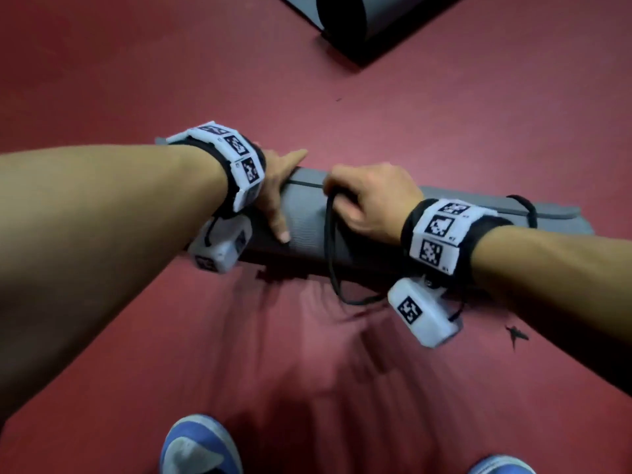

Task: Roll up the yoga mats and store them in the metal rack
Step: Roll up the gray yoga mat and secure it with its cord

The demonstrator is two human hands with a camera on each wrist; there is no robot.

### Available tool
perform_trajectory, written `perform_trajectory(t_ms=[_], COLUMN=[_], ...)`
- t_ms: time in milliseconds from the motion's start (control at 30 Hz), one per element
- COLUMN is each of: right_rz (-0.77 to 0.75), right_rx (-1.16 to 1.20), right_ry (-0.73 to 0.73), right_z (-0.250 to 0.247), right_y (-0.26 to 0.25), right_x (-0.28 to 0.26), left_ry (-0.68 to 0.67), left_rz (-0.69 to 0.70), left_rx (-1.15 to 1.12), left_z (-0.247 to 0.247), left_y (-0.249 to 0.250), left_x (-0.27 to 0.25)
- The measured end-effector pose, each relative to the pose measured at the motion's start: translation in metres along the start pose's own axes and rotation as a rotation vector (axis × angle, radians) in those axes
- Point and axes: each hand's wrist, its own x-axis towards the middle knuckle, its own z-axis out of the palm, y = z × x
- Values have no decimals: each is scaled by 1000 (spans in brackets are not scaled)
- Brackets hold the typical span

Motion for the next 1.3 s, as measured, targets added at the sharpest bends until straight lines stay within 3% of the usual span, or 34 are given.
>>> perform_trajectory(t_ms=[67, 267, 367, 433, 600, 667, 767, 834, 900, 967, 1034, 1167, 1300], right_rz=[149, 451, 467, 475, 461, 460, 423, 383, 353, 349, 344, 345, 358], right_rx=[79, 94, 17, -35, -15, 42, 81, 118, 139, 123, 97, 106, 74], right_ry=[39, -249, -256, -259, -308, -306, -307, -327, -352, -352, -327, -298, -319], right_z=[-4, 10, 8, 5, 10, 17, 27, 38, 50, 61, 65, 60, 51], right_y=[8, 21, 24, 26, 24, 18, 1, -19, -34, -42, -39, -31, -28], right_x=[20, 51, 51, 49, 60, 74, 98, 114, 125, 129, 128, 135, 141], left_ry=[-39, 125, 185, 149, 147, 289, 528, 608, 582, 476, 413, 484, 378], left_rz=[-26, 32, 48, 45, 24, -79, -363, -541, -816, -954, -955, -898, -709], left_rx=[40, 41, 57, 70, -150, -392, -836, -998, -1130, -1327, -1487, -1661, -1766], left_z=[13, 20, 13, 8, 19, 35, 46, 49, 57, 69, 79, 78, 57], left_y=[-21, -32, -30, -24, -26, -31, -34, -42, -59, -77, -92, -108, -105], left_x=[-12, -16, -12, -9, -5, -9, -11, -14, -12, -10, -9, -12, -22])
